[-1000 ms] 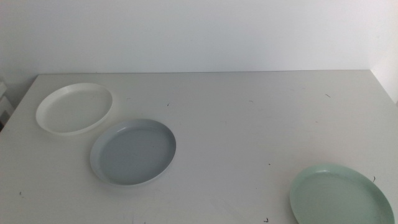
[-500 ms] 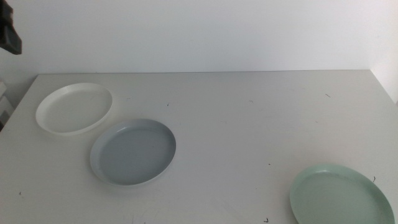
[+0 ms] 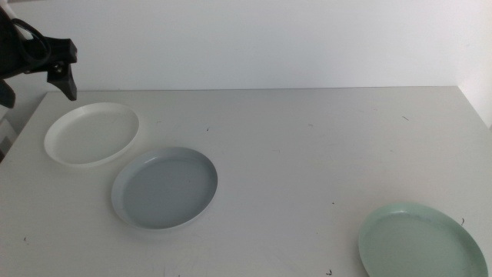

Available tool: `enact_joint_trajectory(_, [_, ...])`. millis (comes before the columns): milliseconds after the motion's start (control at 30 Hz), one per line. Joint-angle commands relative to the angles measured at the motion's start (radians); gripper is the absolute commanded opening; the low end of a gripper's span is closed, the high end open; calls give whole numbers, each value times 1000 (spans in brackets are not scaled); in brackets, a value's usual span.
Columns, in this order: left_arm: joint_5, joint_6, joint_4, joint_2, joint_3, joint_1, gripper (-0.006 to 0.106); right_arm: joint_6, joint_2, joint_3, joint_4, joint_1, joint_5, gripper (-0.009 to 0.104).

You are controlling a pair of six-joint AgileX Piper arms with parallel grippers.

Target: Stack the three bowls on top of each other.

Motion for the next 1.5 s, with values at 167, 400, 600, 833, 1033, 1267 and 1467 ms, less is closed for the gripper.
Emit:
enact_joint_trajectory(167, [7,-10,-14,66,-33,1,105,-4,-27,-6,-17,-8,-80,48])
enact_joint_trajectory(400, [-14,27,-28,166,-33,1,105,-4,-27,-6,-17,-8,-80,48])
enact_joint_trajectory(600, [-60,98,-97,250,-33,1,105,-4,-27,-6,-17,-8,-80,48])
enact_joint_trajectory(833, [-90,159,-200,347,-33,1,105,-4,-27,-6,-17,-8,-80,48])
enact_joint_trajectory(1033, [-89,171,-220,426,-33,1,104,-4,-27,-6,-17,-8,-80,48])
enact_joint_trajectory(1267, [-88,213,-260,484,-33,0,76,-4,-27,-6,-17,-8,-80,48])
enact_joint_trajectory(1467, [-99,216,-253,495,-33,0,54,-4,-27,-6,-17,-8,-80,48])
